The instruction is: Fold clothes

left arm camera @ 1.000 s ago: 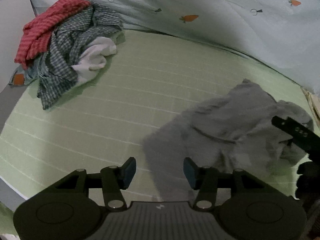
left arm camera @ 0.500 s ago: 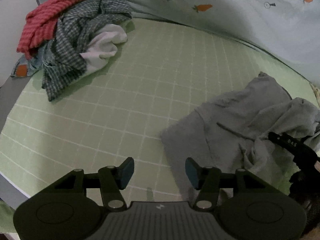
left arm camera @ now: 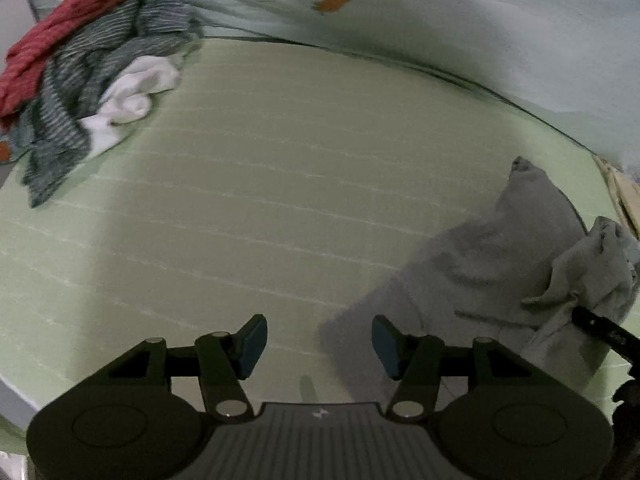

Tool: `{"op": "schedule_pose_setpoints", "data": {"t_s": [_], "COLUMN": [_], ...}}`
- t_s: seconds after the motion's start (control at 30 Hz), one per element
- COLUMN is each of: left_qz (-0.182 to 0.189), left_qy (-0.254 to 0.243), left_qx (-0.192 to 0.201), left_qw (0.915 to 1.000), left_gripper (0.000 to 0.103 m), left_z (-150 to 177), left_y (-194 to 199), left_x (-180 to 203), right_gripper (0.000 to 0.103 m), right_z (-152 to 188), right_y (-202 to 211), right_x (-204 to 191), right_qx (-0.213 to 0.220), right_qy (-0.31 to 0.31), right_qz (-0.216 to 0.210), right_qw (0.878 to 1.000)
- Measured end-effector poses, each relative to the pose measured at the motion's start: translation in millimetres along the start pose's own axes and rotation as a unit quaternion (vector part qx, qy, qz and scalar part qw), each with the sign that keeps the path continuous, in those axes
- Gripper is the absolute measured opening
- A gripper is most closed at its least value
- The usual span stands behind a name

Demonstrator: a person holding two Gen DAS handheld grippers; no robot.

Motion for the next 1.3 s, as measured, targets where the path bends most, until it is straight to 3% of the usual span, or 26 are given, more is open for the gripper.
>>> {"op": "schedule_pose_setpoints", "data": {"t_s": [0.03,0.23,0.47,0.6,0.63,0.67,0.7,0.73,0.77,0.83,0.9,0.97,1.1,1.17,1.23,1.27,1.3], "left_qz": [0.006,0.058,0.138,0.201,0.213,0.220,0.223,0.224,0.220,0.208,0.176,0.115,0.011,-0.002,-0.005,-0.014,-0.030], "left_qy": [-0.004,-0.038,-0.087,-0.078,-0.070,-0.063,-0.058,-0.053,-0.049,-0.044,-0.043,-0.055,-0.032,-0.002,0.020,0.024,0.026], "left_qx": [0.001,0.008,0.021,0.000,-0.011,-0.021,-0.027,-0.029,-0.026,-0.008,0.022,0.064,0.142,0.167,0.182,0.184,0.179], "left_qw": [1.0000,0.9976,0.9863,0.9766,0.9745,0.9733,0.9727,0.9727,0.9739,0.9772,0.9831,0.9899,0.9893,0.9860,0.9832,0.9826,0.9830], "left_gripper": [0.065,0.071,0.080,0.079,0.077,0.057,0.028,0.019,0.010,0.005,0.005,0.005,0.005,0.006,0.017,0.025,0.025], "left_z": [-4,-47,-112,-129,-130,-130,-130,-130,-131,-137,-146,-156,-178,-184,-183,-180,-177], "left_y": [-3,-33,-85,-118,-127,-134,-139,-142,-143,-137,-121,-98,-44,-23,-14,-15,-18], "left_x": [9,65,144,176,182,186,189,191,189,181,165,142,88,65,51,49,49], "right_gripper": [0.052,0.077,0.093,0.097,0.097,0.098,0.096,0.093,0.082,0.047,0.028,0.017,0.012,0.012,0.016,0.023,0.052], "right_z": [-6,-44,-87,-86,-85,-85,-86,-86,-88,-93,-101,-111,-149,-168,-179,-176,-173], "right_y": [0,2,3,-28,-35,-40,-44,-47,-49,-51,-50,-46,-31,-22,-20,-29,-38], "right_x": [5,35,69,64,62,60,57,53,50,43,32,18,-11,-18,-25,-26,-27], "right_qx": [0.002,0.014,0.027,-0.017,-0.023,-0.028,-0.028,-0.028,-0.026,-0.019,-0.008,0.011,0.058,0.076,0.082,0.070,0.058], "right_qy": [-0.008,-0.058,-0.116,-0.156,-0.161,-0.162,-0.161,-0.160,-0.157,-0.147,-0.134,-0.117,-0.109,-0.117,-0.116,-0.098,-0.080], "right_qz": [0.000,0.001,0.001,0.004,0.005,0.002,-0.002,-0.006,-0.010,-0.021,-0.043,-0.069,-0.141,-0.176,-0.189,-0.160,-0.130], "right_qw": [1.000,0.998,0.993,0.988,0.987,0.986,0.987,0.987,0.987,0.989,0.990,0.991,0.982,0.974,0.972,0.980,0.987]}}
Point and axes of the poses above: each gripper's, at about its wrist camera, not at the fingertips, and y roughly against the way its jaws point, x to its right, z to its underside, the point moved 8 cm from there along -y, roughly the way its jaws point, and after that the axes turned 7 degrees about -y, right-handed, at the moved point
